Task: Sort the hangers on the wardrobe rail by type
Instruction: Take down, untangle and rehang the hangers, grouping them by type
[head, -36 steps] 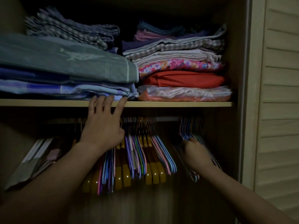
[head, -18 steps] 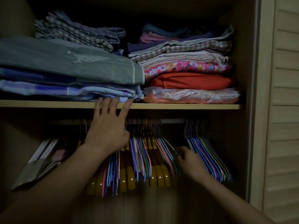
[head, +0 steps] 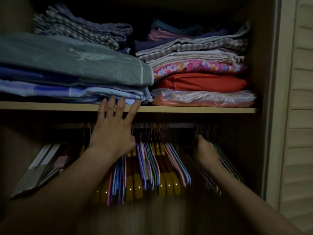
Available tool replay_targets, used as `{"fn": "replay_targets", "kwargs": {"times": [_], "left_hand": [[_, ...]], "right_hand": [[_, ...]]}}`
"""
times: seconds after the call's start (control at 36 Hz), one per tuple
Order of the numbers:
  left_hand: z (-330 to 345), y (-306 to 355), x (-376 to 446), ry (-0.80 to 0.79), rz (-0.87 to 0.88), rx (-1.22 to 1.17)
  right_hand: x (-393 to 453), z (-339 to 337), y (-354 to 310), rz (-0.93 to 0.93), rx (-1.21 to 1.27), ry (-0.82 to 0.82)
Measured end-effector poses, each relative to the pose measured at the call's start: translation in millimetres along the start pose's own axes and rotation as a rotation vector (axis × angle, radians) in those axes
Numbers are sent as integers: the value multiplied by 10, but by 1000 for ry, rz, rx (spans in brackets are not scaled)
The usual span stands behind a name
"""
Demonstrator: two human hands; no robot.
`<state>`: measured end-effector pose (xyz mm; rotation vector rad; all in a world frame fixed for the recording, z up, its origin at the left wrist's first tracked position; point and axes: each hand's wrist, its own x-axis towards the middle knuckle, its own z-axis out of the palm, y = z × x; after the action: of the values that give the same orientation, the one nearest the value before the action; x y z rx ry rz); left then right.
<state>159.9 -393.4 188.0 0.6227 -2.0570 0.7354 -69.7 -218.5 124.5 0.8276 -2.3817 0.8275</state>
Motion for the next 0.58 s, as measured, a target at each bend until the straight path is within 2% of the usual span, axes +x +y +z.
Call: {"fn": "replay_targets", "kwargs": {"times": [0.25, 0.33, 0.39, 0.44, 0.5, 0.53, 0.58], "left_hand": [[-48, 105, -35, -14, -55, -39], [-92, 299, -189, 3, -112, -204], [-105, 566, -478, -39, -88, -378], [-144, 926, -974, -114, 10, -601], [-85, 1301, -1633, -299, 27, -795], [19, 1494, -2058, -425, -45, -912], [299, 1786, -2810, -671, -310, -1125]], "right_hand": [[-1249, 33, 439, 142, 108, -259], [-1606, 51, 487, 206, 131, -357], [-1807, 64, 521, 232, 134, -403], [-2013, 90, 575, 246, 172, -432], [-2209, 104, 632, 263, 203, -475], [-2330, 121, 668, 282, 227, -502], [-2486, 104, 677, 307, 322, -529]]}}
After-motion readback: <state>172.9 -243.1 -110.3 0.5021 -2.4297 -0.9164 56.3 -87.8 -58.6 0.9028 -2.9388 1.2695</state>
